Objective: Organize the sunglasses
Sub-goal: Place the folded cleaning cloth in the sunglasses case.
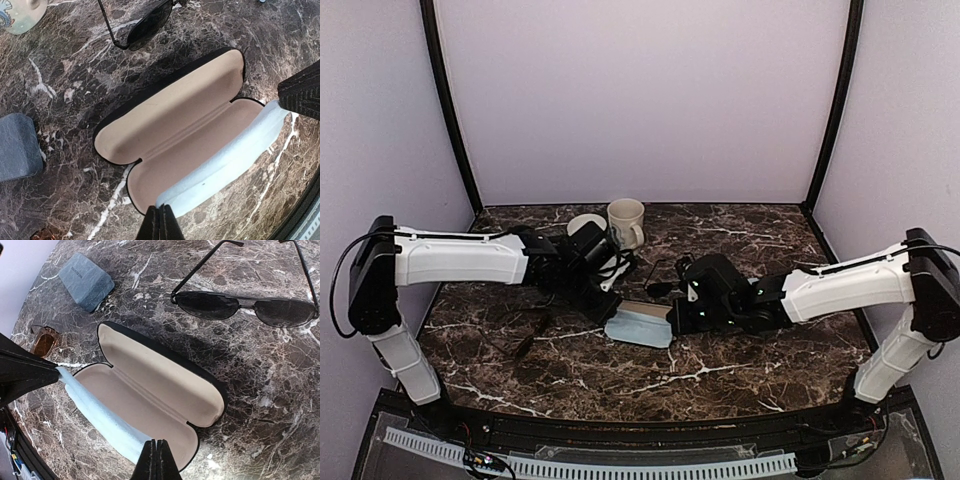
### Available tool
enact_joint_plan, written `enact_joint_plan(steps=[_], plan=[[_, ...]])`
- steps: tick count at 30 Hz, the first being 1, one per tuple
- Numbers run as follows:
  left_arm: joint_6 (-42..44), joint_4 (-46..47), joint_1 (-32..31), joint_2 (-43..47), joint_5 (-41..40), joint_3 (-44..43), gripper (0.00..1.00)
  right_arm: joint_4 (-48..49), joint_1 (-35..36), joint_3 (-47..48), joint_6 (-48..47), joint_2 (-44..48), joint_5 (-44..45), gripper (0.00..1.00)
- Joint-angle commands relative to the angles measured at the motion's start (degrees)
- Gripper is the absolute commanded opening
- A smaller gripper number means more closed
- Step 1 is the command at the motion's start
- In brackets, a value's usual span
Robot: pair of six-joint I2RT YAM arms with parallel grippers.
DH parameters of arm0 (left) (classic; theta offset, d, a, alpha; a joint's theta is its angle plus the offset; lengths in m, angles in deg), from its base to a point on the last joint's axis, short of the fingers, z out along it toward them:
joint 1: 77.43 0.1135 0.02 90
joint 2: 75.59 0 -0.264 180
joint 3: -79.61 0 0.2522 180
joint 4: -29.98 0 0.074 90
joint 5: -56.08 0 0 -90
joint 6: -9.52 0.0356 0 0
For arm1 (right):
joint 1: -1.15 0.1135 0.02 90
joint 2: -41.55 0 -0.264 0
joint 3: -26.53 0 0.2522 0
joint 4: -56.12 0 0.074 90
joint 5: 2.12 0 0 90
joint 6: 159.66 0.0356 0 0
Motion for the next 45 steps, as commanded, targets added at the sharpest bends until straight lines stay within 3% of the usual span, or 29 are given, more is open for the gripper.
enact_joint_plan(steps=[1, 45], plan=[[0.86, 0.31, 0.52, -0.79, 0.66, -1.05, 0.00, 0.33, -0.80, 1.86, -1.15, -0.95, -1.08, 0.00], [3.85, -0.52, 3.29, -8.08, 2.73, -4.87, 0.00, -0.62, -3.81, 4.96, -4.04, -9.47, -5.37, 0.00]])
